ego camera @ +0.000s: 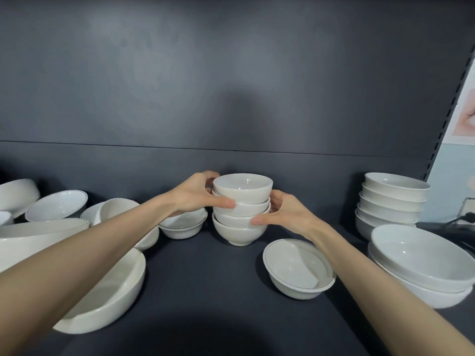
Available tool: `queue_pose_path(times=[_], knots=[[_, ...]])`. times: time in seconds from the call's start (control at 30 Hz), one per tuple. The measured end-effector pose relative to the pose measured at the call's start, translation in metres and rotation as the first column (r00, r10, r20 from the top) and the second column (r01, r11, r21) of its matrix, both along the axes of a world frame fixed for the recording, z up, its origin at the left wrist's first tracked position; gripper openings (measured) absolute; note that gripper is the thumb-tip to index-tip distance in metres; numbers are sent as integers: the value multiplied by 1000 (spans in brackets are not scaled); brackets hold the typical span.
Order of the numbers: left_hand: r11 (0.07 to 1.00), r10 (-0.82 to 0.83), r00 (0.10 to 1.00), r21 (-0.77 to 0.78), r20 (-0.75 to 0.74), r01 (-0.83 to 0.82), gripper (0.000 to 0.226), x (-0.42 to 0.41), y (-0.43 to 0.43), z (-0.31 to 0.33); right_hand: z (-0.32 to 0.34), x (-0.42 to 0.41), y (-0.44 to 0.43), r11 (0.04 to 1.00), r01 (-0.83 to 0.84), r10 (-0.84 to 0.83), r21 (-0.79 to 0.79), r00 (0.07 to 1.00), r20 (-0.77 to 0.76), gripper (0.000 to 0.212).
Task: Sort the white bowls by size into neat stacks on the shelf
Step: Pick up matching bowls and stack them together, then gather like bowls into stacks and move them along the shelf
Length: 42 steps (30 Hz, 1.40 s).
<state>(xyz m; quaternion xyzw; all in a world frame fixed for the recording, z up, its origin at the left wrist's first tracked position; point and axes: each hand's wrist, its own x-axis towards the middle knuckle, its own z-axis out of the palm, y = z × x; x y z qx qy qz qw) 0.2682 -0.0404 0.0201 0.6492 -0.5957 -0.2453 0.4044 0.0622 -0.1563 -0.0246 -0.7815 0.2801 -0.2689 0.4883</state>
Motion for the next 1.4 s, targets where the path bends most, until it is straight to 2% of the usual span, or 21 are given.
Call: queue_pose_path(times=[0.07,0.13,0.17,0.23,0.3,0.43,0.57,0.83,1.07,1.17,1.3,1.4], knots=[[1000,4,1000,5,-2,-4,53,-1,0,-1,0,0,0,1000,-7,7,4,1000,-10,78],[1000,8,1000,20,-12,-7,82,-1,-2,1,0,0,0,1000,-11,11,8,1000,-19,78],[1000,-5,1000,23,-15,6,88,-1,-2,2,0,0,1,1000,-12,12,15,1000,-16,78],[999,-37,999,19,6,36,83,-1,-3,5,1,0,1,1000,-4,4,28,1000,0,78],[999,-36,999,12,27,35,67,0,-3,4,3,-1,2,999,15,-15,41,1000,12,75],[1000,14,999,-17,-37,-15,54,1,-2,-1,5,0,5,999,29,-30,38,999,18,71],[999,49,997,-14,-66,-50,61,-1,-1,-4,8,-2,7,998,43,-44,35,998,37,64],[998,66,996,9,-54,-66,64,-6,4,-2,7,-2,4,999,41,-41,-4,999,23,67],[998,60,998,28,10,-61,82,-3,2,0,14,-4,7,997,54,-56,-47,997,-51,67],[998,66,990,2,123,-66,88,-7,4,5,23,-7,16,996,64,-71,-61,991,-115,65],[985,145,925,-137,351,-103,66,-18,12,17,44,-20,33,978,128,-154,-162,974,-165,60],[949,217,902,-296,373,-105,44,-31,23,24,61,-41,45,916,187,-269,-355,942,-199,55]])
